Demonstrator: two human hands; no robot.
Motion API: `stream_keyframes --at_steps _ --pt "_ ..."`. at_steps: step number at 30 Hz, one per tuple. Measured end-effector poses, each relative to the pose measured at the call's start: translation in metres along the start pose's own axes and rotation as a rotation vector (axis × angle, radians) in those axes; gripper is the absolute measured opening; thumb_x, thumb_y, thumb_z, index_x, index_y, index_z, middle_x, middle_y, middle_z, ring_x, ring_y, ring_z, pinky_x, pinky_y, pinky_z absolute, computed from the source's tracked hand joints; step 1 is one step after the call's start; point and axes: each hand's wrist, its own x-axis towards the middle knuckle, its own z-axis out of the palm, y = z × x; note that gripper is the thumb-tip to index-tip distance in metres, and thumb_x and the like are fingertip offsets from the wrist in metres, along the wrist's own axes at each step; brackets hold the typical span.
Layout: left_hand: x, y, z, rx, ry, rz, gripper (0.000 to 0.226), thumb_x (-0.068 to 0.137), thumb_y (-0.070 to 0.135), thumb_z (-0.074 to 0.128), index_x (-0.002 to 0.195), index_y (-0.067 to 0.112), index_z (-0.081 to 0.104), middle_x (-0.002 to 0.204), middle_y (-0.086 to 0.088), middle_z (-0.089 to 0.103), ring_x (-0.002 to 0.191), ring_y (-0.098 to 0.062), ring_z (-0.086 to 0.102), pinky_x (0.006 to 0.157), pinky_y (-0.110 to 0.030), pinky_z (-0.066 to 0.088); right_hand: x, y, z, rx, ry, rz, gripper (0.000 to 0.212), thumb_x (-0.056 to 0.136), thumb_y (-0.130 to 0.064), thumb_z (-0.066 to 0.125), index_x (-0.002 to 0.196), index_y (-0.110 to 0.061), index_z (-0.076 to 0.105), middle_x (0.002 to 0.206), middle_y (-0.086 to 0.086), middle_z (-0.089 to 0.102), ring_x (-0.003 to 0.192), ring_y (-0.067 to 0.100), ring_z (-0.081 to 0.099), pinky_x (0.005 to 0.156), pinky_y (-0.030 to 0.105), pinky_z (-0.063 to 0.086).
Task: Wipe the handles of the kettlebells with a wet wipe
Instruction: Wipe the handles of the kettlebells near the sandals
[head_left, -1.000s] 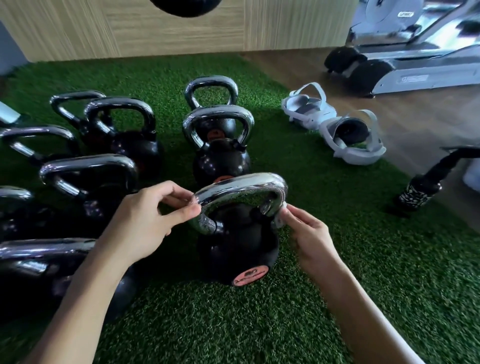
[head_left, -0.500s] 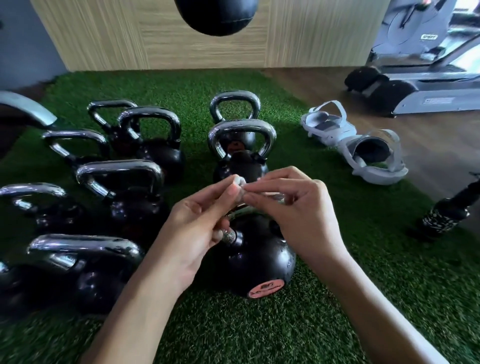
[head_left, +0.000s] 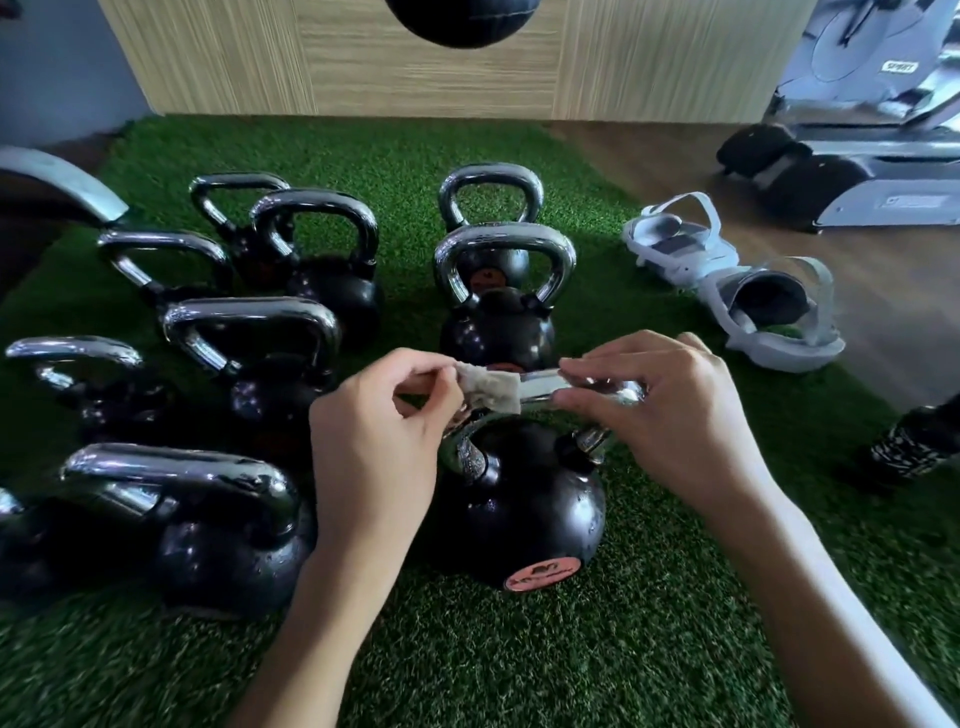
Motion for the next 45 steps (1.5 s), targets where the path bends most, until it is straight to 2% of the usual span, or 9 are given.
stream_keyframes --at_steps 8,13,17,19,24,29,33,41,45 --pt "0.009 -0.002 0.009 -0.066 -0.081 -0.224 0.007 0.093 0.023 0.069 0.086 0.024 0.072 0.071 0.014 0.069 0.058 -0.001 0.064 0.046 -0.011 0.039 0.002 -0.014 0.005 0.03 0.021 -0.177 0.041 0.078 -0.062 0.071 0.115 -0.043 0.074 0.112 -0.023 0.069 0.089 0.018 0.046 0.084 0.037 0.046" --pt "0.012 -0.007 0.013 -0.304 -0.15 -0.288 0.005 0.094 0.024 0.072 0.097 0.026 0.074 0.086 0.009 0.078 0.074 -0.006 0.075 0.07 -0.033 0.061 0.012 -0.023 0.018 0.105 0.044 -0.248 0.016 0.083 -0.045 0.079 0.098 -0.039 0.081 0.101 -0.022 0.073 0.085 0.017 0.047 0.079 0.041 0.047" --pt "0.015 -0.009 -0.001 -0.226 -0.313 -0.111 0.019 0.095 0.038 0.067 0.111 0.036 0.077 0.071 0.024 0.071 0.053 -0.002 0.059 0.051 -0.011 0.041 0.012 -0.024 0.019 0.134 0.051 -0.224 0.014 0.078 -0.044 0.083 0.09 -0.038 0.082 0.09 -0.023 0.074 0.084 0.009 0.049 0.077 0.04 0.047" --pt "0.018 -0.011 -0.003 -0.144 -0.338 -0.038 0.022 0.09 0.046 0.069 0.11 0.039 0.077 0.079 0.025 0.072 0.05 -0.005 0.053 0.048 -0.009 0.035 0.013 -0.019 0.011 0.102 0.026 -0.179 0.022 0.075 -0.051 0.083 0.095 -0.042 0.08 0.095 -0.024 0.074 0.089 0.01 0.052 0.081 0.037 0.047" --pt "0.022 -0.01 -0.001 -0.009 -0.412 0.137 0.032 0.093 0.038 0.07 0.125 0.038 0.071 0.095 0.017 0.066 0.064 -0.009 0.055 0.058 -0.01 0.04 0.017 0.014 -0.02 -0.032 -0.168 -0.006 0.036 0.069 -0.066 0.073 0.1 -0.049 0.077 0.097 -0.028 0.072 0.093 0.013 0.049 0.091 0.048 0.046" --pt "0.037 0.004 0.004 0.194 -0.446 0.274 0.03 0.096 0.045 0.063 0.124 0.04 0.071 0.105 0.019 0.064 0.078 0.016 0.052 0.064 -0.007 0.038 0.015 0.017 -0.015 0.039 -0.148 0.01 0.03 0.071 -0.058 0.078 0.099 -0.05 0.077 0.095 -0.028 0.072 0.091 0.006 0.048 0.088 0.039 0.042" --pt "0.03 -0.005 -0.009 0.1 -0.379 0.193 0.029 0.09 0.044 0.073 0.116 0.033 0.077 0.099 0.021 0.075 0.077 0.0 0.068 0.066 -0.017 0.054 0.013 0.021 -0.015 0.092 -0.143 0.012 0.032 0.071 -0.054 0.08 0.102 -0.044 0.078 0.099 -0.028 0.072 0.088 -0.01 0.047 0.075 0.023 0.034" --pt "-0.009 -0.018 0.003 0.005 -0.054 0.049 0.028 0.088 0.034 0.079 0.114 0.023 0.079 0.093 0.018 0.076 0.073 -0.004 0.07 0.065 -0.022 0.057 0.008 0.02 -0.015 0.099 -0.131 0.002 0.031 0.073 -0.049 0.081 0.104 -0.043 0.078 0.099 -0.029 0.07 0.09 -0.015 0.047 0.073 0.019 0.032" --pt "-0.039 -0.031 0.012 -0.011 0.116 0.008 0.029 0.09 0.027 0.076 0.118 0.017 0.074 0.099 0.02 0.069 0.087 -0.009 0.069 0.061 -0.026 0.058 0.009 0.02 -0.013 0.113 -0.122 0.024 0.031 0.072 -0.05 0.082 0.102 -0.045 0.078 0.099 -0.027 0.072 0.085 -0.009 0.054 0.072 0.018 0.032"
